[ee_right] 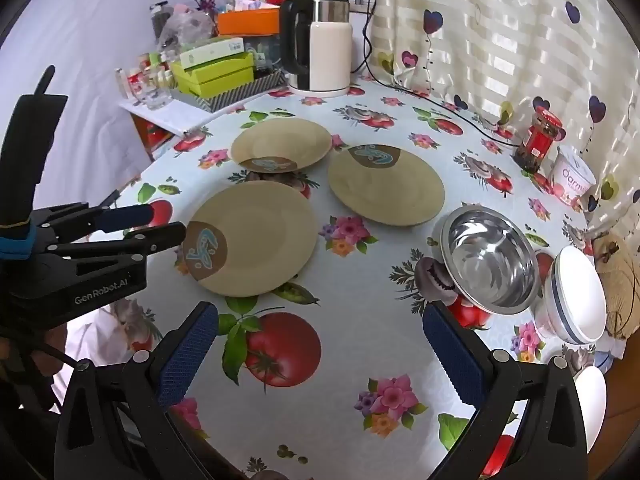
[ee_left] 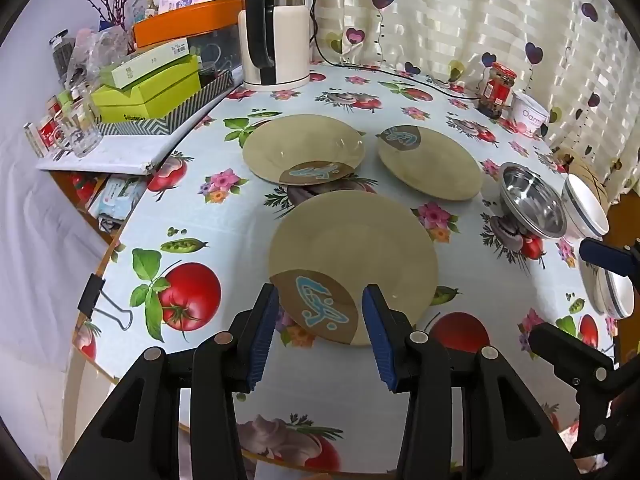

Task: Organize plates and bowls

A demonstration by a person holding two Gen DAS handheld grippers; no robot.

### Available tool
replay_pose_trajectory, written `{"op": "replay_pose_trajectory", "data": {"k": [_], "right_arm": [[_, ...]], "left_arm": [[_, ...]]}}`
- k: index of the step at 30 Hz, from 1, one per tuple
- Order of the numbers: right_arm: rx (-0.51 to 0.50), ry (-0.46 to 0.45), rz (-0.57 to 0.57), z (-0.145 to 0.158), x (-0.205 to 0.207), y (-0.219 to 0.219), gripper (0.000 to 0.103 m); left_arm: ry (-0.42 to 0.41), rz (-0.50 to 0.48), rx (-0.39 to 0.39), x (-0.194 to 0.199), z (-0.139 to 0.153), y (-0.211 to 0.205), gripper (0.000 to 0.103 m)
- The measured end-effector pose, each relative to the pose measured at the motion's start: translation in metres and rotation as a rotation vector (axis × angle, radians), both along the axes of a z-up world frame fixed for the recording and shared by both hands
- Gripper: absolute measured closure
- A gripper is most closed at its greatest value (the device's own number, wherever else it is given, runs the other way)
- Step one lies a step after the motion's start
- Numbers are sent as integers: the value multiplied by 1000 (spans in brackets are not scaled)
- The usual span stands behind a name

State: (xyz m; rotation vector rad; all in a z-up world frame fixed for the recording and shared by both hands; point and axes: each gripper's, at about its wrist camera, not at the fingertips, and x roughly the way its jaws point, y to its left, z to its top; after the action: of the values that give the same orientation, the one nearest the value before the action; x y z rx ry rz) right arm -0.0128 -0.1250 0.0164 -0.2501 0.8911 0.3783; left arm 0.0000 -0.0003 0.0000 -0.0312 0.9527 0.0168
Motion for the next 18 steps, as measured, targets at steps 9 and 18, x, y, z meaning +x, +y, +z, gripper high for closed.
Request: {"op": "replay_pose_trajectory", "data": {"k": [9,18], "right_arm": [[6,-1,2,0,1,-4,0],[-3,-8,4,2,-2,-1,0]], "left_arm": [[3,-9,-12,0,-1,4,58],[-1,-15,-16,-3,4,-1,58]]}}
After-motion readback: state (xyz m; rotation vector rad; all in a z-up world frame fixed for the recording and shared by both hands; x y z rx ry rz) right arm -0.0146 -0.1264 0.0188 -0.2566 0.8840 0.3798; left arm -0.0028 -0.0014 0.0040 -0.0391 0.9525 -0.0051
